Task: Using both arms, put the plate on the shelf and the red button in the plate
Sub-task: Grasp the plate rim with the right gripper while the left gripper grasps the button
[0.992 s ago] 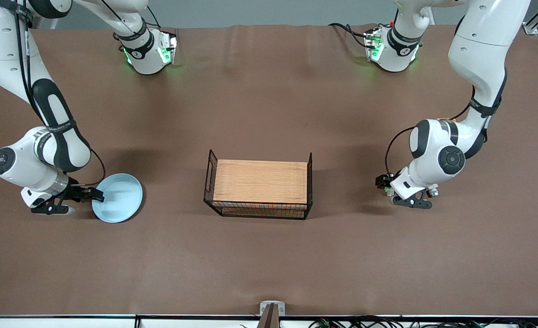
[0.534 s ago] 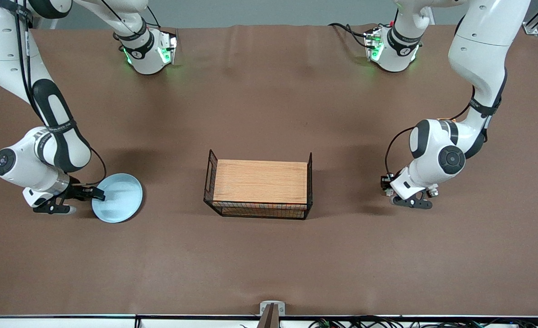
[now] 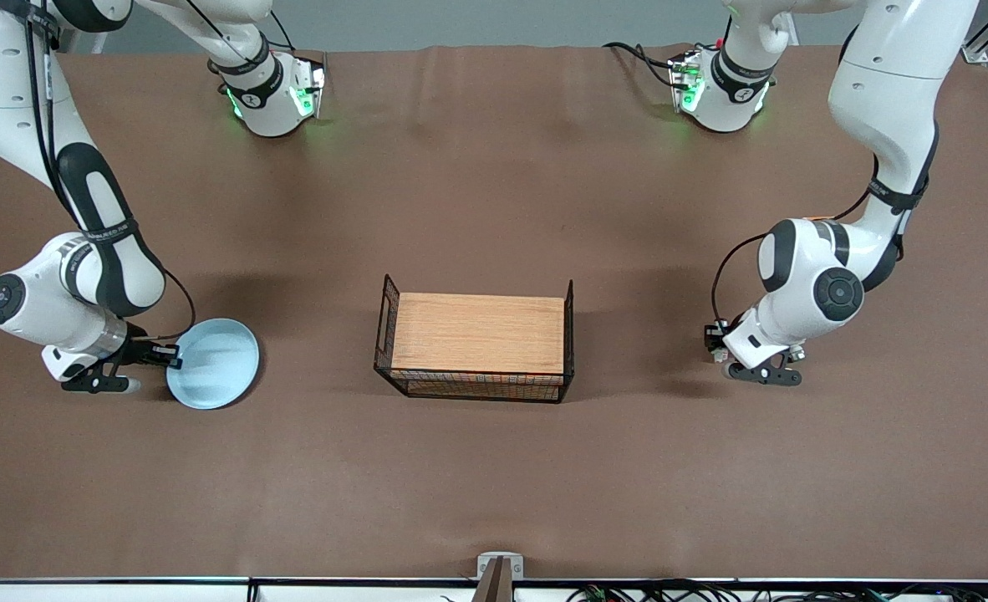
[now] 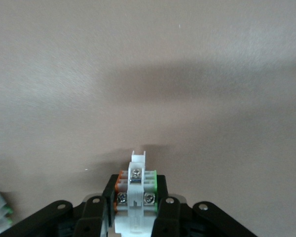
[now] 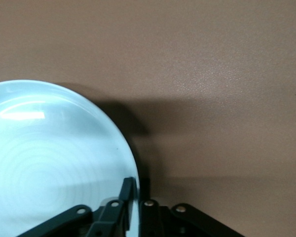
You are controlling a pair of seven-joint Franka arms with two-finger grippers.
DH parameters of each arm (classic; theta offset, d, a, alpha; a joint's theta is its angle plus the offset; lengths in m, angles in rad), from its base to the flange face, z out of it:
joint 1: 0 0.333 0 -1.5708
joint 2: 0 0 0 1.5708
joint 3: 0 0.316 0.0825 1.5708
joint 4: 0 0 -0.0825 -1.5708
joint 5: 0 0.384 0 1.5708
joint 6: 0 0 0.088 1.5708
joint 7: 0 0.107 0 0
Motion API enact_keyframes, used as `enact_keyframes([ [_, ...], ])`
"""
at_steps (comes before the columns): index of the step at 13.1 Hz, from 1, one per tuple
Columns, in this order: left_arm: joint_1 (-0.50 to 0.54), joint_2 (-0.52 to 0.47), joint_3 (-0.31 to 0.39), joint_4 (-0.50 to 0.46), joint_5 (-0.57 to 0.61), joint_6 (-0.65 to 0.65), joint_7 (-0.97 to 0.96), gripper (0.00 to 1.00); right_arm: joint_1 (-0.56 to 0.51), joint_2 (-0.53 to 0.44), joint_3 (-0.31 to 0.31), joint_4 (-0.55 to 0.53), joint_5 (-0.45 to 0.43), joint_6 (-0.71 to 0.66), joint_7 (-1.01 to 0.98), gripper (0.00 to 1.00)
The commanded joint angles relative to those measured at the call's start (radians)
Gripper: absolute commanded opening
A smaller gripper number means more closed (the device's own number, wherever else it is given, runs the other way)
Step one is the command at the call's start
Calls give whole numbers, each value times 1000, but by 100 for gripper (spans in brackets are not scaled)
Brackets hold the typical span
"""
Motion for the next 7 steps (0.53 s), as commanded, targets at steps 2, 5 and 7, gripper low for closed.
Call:
enact_keyframes([
  [2,5,-81,2,3,-4,-53,-8,24,-11,-10,7,63,14,-111,2,0],
  [5,5,-90,6,110,-4,-200,-11,24,-9,-61,5,95,10,-236,34,0],
  [7,5,-89,9,218,-6,-362,-13,24,-3,-141,5,99,3,-362,146,0],
])
